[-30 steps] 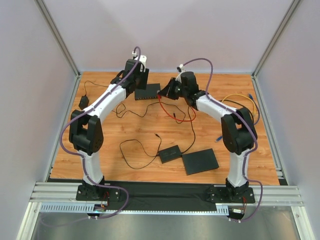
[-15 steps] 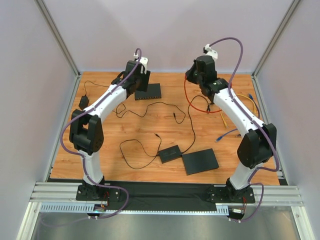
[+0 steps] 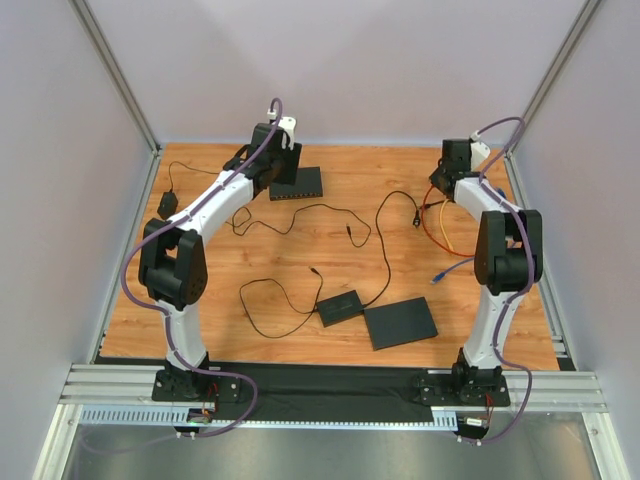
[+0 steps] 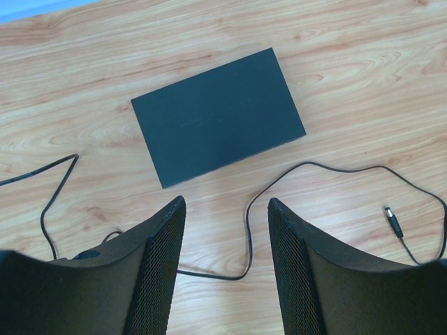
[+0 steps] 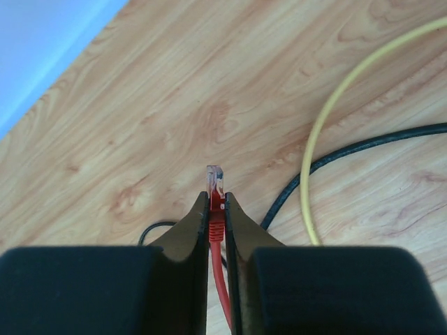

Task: Pull the plug from the switch port

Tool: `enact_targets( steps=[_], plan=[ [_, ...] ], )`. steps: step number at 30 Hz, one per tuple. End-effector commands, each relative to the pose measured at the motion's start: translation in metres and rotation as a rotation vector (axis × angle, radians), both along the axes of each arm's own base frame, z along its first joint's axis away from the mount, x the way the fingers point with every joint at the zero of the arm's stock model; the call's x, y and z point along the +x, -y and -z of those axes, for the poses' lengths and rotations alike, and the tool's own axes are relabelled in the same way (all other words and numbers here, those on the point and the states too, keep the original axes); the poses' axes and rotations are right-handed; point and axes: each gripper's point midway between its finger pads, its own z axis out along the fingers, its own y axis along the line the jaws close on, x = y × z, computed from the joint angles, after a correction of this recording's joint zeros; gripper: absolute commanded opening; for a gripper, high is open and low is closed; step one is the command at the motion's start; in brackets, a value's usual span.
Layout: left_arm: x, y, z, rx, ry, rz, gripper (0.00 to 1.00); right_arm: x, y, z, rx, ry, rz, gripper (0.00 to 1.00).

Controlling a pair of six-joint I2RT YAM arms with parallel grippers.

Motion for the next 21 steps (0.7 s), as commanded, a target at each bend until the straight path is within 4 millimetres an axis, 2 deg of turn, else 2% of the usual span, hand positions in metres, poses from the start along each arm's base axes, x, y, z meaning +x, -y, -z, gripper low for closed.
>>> enact_targets(
  steps=[1, 2, 3, 7, 10, 11, 12, 13, 15, 16, 17, 18, 19, 20, 21],
  plan=[
    [0.006, 0.006, -0.023, -0.055, 0.059, -0.006, 0.59, 0.018, 0.015, -0.015, 0.031, 0.087, 0.046, 0.10],
    [0.006, 0.009, -0.020, -0.064, 0.052, 0.001, 0.59, 0.018, 0.014, -0.010, 0.040, 0.074, 0.046, 0.13],
    [0.007, 0.010, -0.019, -0.068, 0.050, 0.002, 0.59, 0.016, 0.032, 0.001, 0.045, 0.042, 0.077, 0.14],
    [0.006, 0.009, -0.015, -0.076, 0.042, -0.007, 0.59, 0.017, 0.046, 0.021, 0.077, -0.014, 0.099, 0.23],
    [0.005, 0.011, -0.013, -0.082, 0.040, -0.006, 0.59, 0.020, 0.049, 0.020, 0.088, -0.008, 0.086, 0.41],
    [0.005, 0.012, -0.013, -0.088, 0.037, -0.003, 0.59, 0.020, 0.048, 0.021, 0.089, -0.008, 0.079, 0.54],
    [0.006, 0.013, -0.014, -0.095, 0.040, -0.002, 0.59, 0.021, 0.047, 0.018, 0.085, 0.000, 0.065, 0.59],
    [0.005, 0.014, -0.014, -0.102, 0.040, -0.001, 0.60, 0.021, 0.047, 0.012, 0.085, 0.010, 0.059, 0.67],
    [0.005, 0.016, -0.015, -0.121, 0.044, 0.002, 0.60, 0.019, 0.043, -0.001, 0.081, 0.027, 0.037, 0.72],
    [0.003, 0.017, -0.019, -0.131, 0.052, 0.004, 0.63, 0.020, 0.039, -0.008, 0.081, 0.043, 0.015, 0.79],
    [0.003, 0.017, -0.017, -0.139, 0.054, 0.000, 0.64, 0.018, 0.031, -0.019, 0.059, 0.058, -0.014, 0.81],
    [0.001, 0.016, -0.027, -0.153, 0.074, 0.000, 0.65, 0.016, 0.027, -0.025, 0.044, 0.058, -0.028, 0.89],
    [-0.002, 0.017, -0.025, -0.159, 0.069, 0.002, 0.66, 0.014, 0.022, -0.032, 0.026, 0.064, -0.037, 0.90],
    [-0.004, 0.016, -0.038, -0.179, 0.102, 0.004, 0.66, 0.009, 0.011, -0.046, 0.004, 0.073, -0.068, 0.93],
    [-0.006, 0.017, -0.041, -0.191, 0.109, 0.008, 0.68, 0.007, -0.006, -0.054, -0.003, 0.084, -0.100, 0.95]
  ],
)
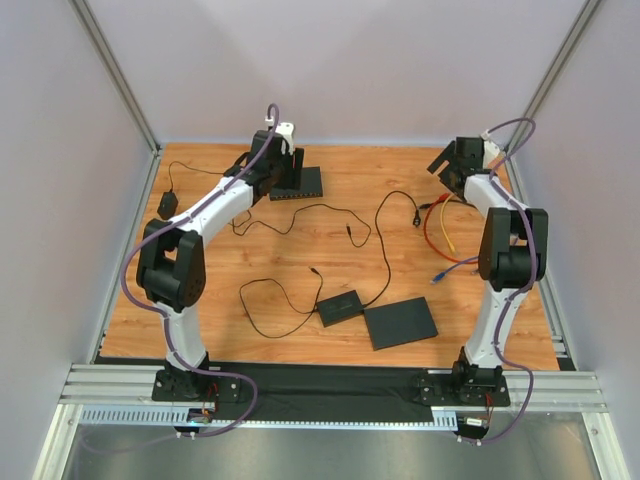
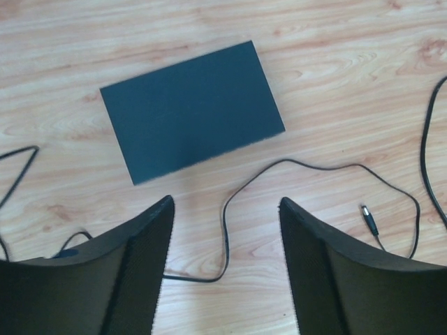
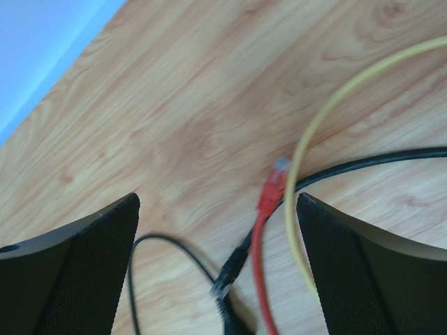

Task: Pull the plug from the switch port

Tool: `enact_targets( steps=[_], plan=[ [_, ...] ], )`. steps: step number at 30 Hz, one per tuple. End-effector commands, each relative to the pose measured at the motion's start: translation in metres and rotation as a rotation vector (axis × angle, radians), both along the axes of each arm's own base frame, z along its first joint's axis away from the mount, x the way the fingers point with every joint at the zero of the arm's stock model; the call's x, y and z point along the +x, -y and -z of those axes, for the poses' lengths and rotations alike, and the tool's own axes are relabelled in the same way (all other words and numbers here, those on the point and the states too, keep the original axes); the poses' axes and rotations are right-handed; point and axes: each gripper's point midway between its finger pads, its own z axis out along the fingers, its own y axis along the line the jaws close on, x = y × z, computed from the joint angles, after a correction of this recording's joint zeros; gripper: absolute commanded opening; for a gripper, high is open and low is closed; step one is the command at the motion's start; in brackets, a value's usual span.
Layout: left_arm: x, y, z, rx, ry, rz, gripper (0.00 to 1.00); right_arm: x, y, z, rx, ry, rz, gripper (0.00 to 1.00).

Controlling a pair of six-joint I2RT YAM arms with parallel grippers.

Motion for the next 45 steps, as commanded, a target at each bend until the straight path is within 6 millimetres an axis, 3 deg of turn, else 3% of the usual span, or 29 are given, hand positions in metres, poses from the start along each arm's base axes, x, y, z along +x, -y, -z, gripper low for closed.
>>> enact_targets(
  steps=[1, 5, 7, 8, 9, 10, 12, 13, 15, 16, 18, 19, 21, 22, 23, 25, 29, 31, 33, 35, 37, 38, 40, 45],
  plan=[
    [-0.007, 0.009, -0.050, -0.116, 0.112, 0.021, 0.72, -0.002, -0.046, -0.079, -0.063, 0.144, -0.120, 0.96],
    [-0.016, 0.022, -0.056, -0.175, 0.075, 0.080, 0.86, -0.028, -0.107, -0.105, -0.025, 0.191, -0.242, 0.97],
    [-0.029, 0.025, -0.055, -0.217, 0.040, 0.085, 0.94, -0.045, -0.123, -0.097, -0.028, 0.163, -0.273, 0.97],
    [-0.039, 0.024, -0.073, -0.252, 0.072, 0.091, 1.00, -0.058, -0.140, -0.101, -0.022, 0.151, -0.309, 0.98],
    [-0.047, 0.023, -0.074, -0.278, 0.071, 0.092, 1.00, -0.070, -0.147, -0.089, -0.018, 0.117, -0.324, 0.98],
    [-0.067, 0.023, -0.049, -0.312, 0.005, 0.092, 1.00, -0.080, -0.155, -0.085, -0.006, 0.104, -0.344, 1.00],
    [-0.087, 0.021, -0.064, -0.379, 0.048, 0.101, 1.00, -0.107, -0.179, -0.078, 0.009, 0.080, -0.404, 1.00],
    [-0.104, 0.018, -0.040, -0.395, -0.010, 0.093, 1.00, -0.127, -0.182, -0.053, 0.015, 0.021, -0.416, 1.00],
    [-0.125, 0.013, -0.039, -0.421, -0.026, 0.096, 1.00, -0.154, -0.202, -0.043, 0.017, -0.008, -0.475, 1.00],
    [-0.142, 0.012, -0.018, -0.423, -0.085, 0.102, 1.00, -0.173, -0.200, -0.022, 0.000, -0.065, -0.481, 1.00],
    [-0.162, 0.009, -0.019, -0.448, -0.090, 0.124, 1.00, -0.200, -0.206, -0.008, -0.026, -0.124, -0.504, 1.00],
    [-0.179, 0.008, -0.001, -0.456, -0.131, 0.146, 1.00, -0.207, -0.204, -0.003, -0.047, -0.144, -0.498, 1.00],
    [-0.197, 0.003, -0.007, -0.486, -0.105, 0.158, 1.00, -0.231, -0.208, 0.008, -0.072, -0.194, -0.529, 1.00],
    [-0.209, -0.001, 0.008, -0.484, -0.134, 0.155, 1.00, -0.237, -0.210, 0.009, -0.077, -0.201, -0.543, 1.00],
    [-0.217, -0.004, -0.001, -0.500, -0.105, 0.162, 1.00, -0.249, -0.212, 0.010, -0.087, -0.211, -0.569, 1.00],
    [-0.230, -0.004, 0.003, -0.527, -0.106, 0.183, 1.00, -0.260, -0.215, 0.000, -0.084, -0.176, -0.603, 1.00],
    [-0.255, -0.008, -0.005, -0.583, -0.084, 0.204, 1.00, -0.290, -0.215, 0.001, -0.031, -0.132, -0.653, 1.00],
    [-0.265, -0.010, 0.000, -0.598, -0.087, 0.211, 1.00, -0.298, -0.215, -0.009, 0.006, -0.084, -0.664, 1.00],
    [-0.275, -0.013, -0.001, -0.620, -0.070, 0.213, 1.00, -0.309, -0.212, -0.002, 0.024, -0.084, -0.676, 1.00],
    [-0.283, -0.016, -0.007, -0.646, -0.035, 0.219, 1.00, -0.314, -0.212, -0.012, 0.060, -0.028, -0.681, 1.00],
    [-0.293, -0.017, 0.001, -0.683, -0.035, 0.224, 1.00, -0.329, -0.211, -0.011, 0.116, 0.017, -0.701, 1.00],
    [-0.297, -0.018, -0.005, -0.705, -0.001, 0.230, 1.00, -0.329, -0.213, -0.016, 0.144, 0.064, -0.699, 1.00],
    [-0.302, -0.023, 0.007, -0.701, -0.024, 0.200, 1.00, -0.335, -0.203, -0.013, 0.155, 0.104, -0.666, 1.00],
    [-0.307, -0.029, 0.012, -0.647, -0.031, 0.198, 1.00, -0.335, -0.183, -0.010, 0.069, 0.062, -0.603, 1.00]
  ],
)
